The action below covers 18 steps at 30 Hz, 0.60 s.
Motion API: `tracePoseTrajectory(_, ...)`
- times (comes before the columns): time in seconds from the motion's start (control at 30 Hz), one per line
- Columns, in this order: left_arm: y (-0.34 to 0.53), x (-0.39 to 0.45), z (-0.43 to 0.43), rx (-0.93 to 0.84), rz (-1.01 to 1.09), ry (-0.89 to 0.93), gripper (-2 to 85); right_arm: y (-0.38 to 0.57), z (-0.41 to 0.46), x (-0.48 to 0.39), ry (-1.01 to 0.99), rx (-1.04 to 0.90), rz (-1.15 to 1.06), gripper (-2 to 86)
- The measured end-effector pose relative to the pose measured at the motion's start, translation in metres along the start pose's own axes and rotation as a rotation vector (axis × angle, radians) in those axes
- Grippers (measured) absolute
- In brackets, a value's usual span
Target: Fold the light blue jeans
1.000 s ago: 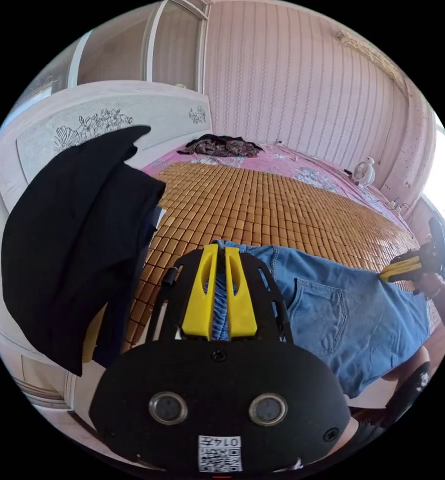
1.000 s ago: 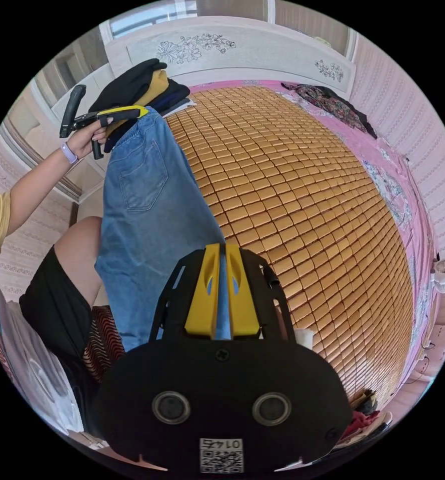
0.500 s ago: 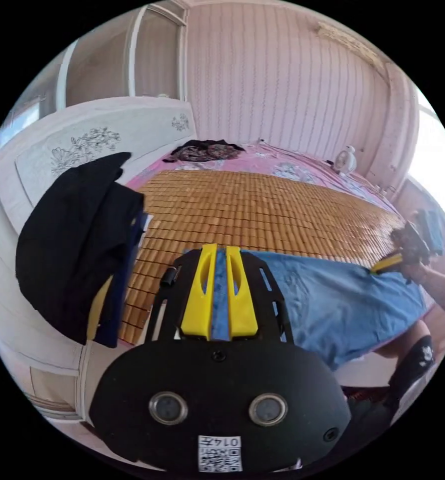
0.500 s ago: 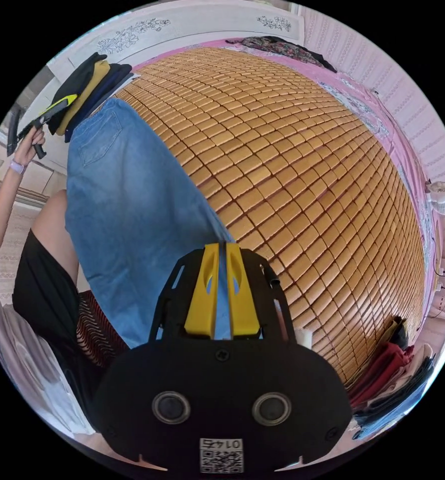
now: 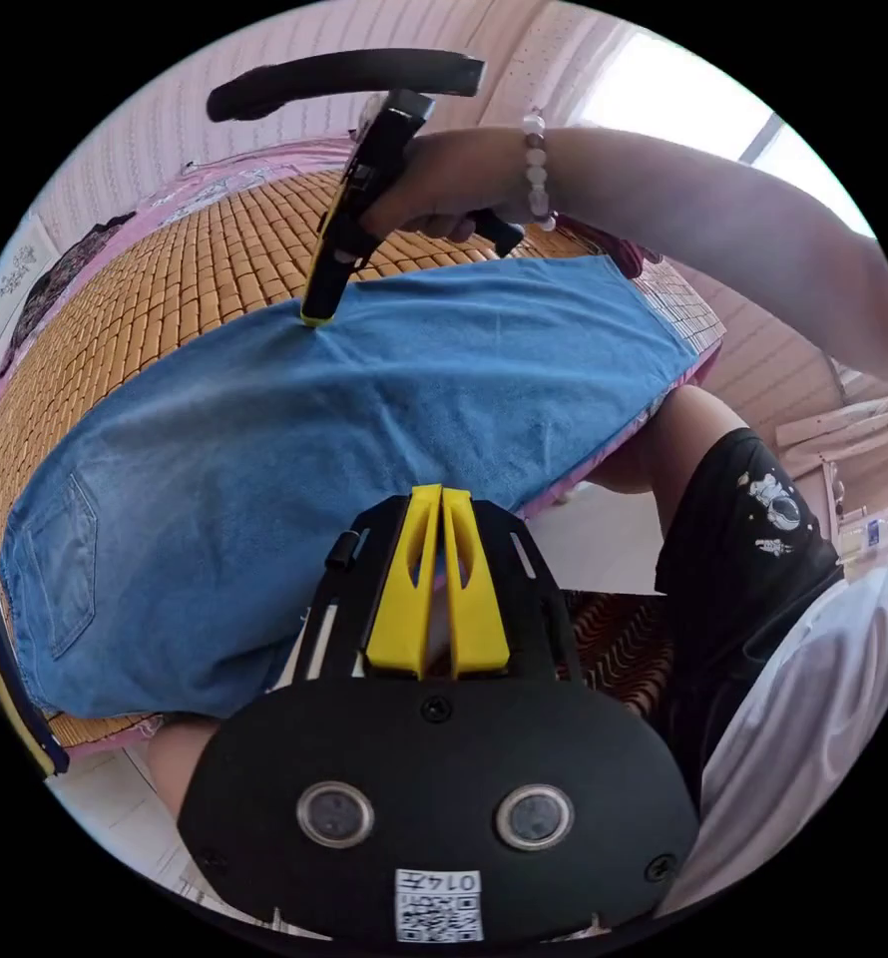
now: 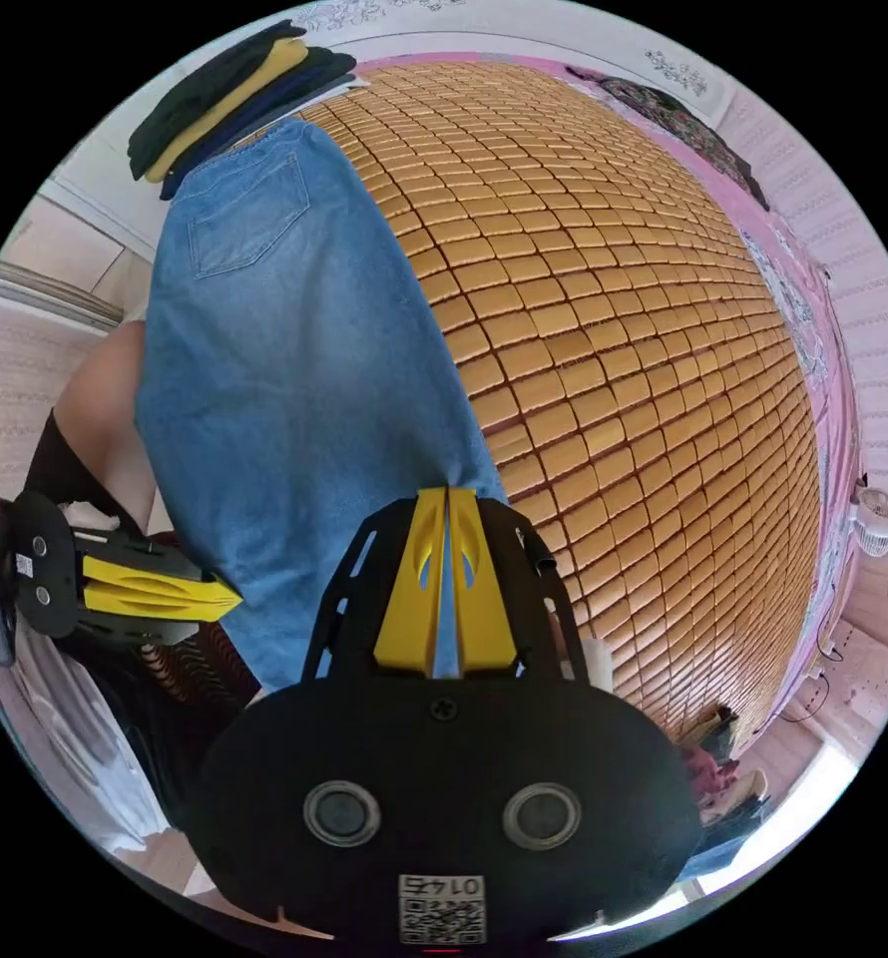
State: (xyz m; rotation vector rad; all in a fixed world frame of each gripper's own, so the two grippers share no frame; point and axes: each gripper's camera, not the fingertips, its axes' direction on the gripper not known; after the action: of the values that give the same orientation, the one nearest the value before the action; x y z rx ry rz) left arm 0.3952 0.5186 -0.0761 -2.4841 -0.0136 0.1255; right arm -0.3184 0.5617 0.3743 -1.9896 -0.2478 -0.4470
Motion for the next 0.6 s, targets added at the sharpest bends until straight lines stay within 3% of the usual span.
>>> tracePoseTrajectory(0.1, -0.01, -0.005, -0.009, -0.022, -0.03, 0.043, -1.0, -0.009, 0.01, -0.003, 0.023, -0.111, -0.034, -0.8)
tracePoseTrajectory(0.33, -0.038, 0.026, -0.034, -0.05, 0.063, -0.095, -1.0, 0.002, 0.041, 0.021, -0.105, -0.303, -0.041, -0.9)
tracePoseTrajectory(0.5, -0.05, 0.041, -0.042, -0.092, 0.118, -0.143, -1.0, 0.058, 0.051, 0.011, -0.015, -0.236, -0.014, -0.9)
tracePoseTrajectory(0.6, -0.052, 0.038, -0.051, -0.055, 0.091, -0.102, -1.0, 0.12, 0.054, 0.026, -0.082, -0.086, 0.111, -0.9)
